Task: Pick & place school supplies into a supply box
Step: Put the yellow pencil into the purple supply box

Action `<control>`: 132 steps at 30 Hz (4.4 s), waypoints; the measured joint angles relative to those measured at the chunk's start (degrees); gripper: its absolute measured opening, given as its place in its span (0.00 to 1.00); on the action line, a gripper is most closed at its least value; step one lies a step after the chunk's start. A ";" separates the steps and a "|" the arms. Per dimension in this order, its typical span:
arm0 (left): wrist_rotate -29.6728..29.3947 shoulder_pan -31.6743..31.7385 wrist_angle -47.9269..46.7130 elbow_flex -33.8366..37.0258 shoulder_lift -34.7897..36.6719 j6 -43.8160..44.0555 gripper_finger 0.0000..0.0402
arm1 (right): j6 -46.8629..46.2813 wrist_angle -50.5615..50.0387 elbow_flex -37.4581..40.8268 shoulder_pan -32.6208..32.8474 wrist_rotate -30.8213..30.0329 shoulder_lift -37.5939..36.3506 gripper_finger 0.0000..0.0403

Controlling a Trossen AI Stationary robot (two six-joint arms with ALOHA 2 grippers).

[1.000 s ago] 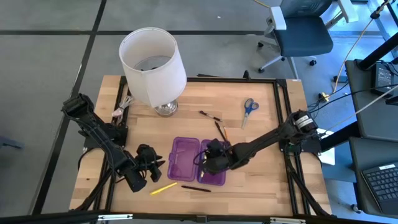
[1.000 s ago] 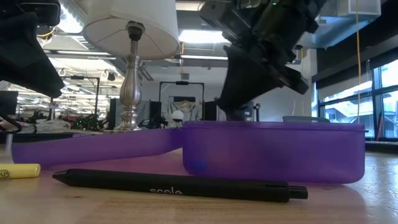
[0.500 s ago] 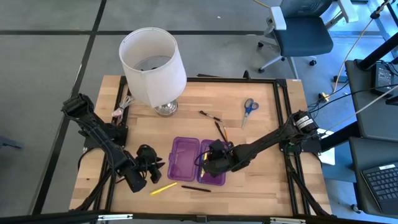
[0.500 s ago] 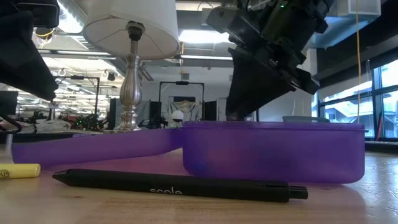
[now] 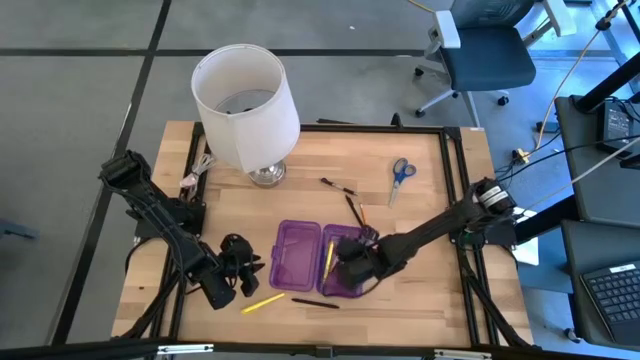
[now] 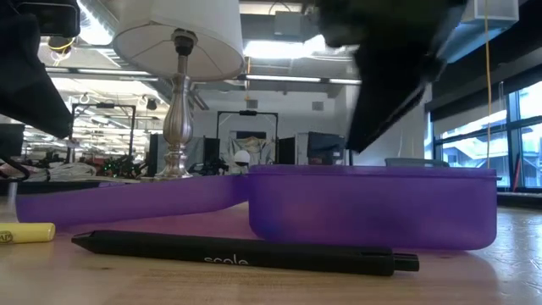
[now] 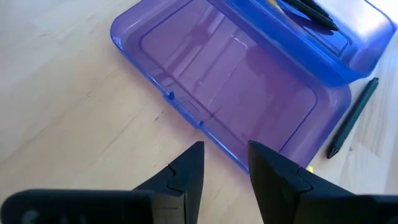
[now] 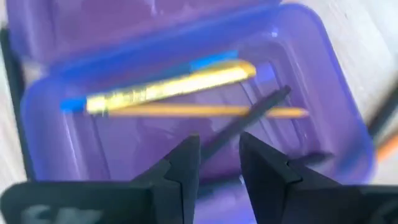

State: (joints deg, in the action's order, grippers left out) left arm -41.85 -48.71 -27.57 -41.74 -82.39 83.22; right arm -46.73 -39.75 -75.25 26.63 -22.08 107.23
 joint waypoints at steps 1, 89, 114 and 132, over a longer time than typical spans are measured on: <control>0.00 0.02 0.54 0.00 0.00 -0.10 0.29 | 0.40 -2.11 0.08 0.72 -0.29 -0.67 0.29; 32.42 1.40 1.01 -16.52 -21.37 -16.44 0.29 | 20.04 41.67 48.53 12.18 -17.31 -42.45 0.20; 33.25 1.22 -1.65 -16.46 -20.57 -16.42 0.05 | 20.21 41.51 48.53 12.20 -17.33 -42.45 0.20; 36.05 3.93 7.63 -16.28 -12.85 -16.94 0.05 | 20.15 40.65 48.51 12.20 -17.34 -42.45 0.20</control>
State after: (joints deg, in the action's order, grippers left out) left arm -5.79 -44.77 -19.93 -58.02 -95.24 66.28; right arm -26.58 0.90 -26.74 38.83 -39.43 64.77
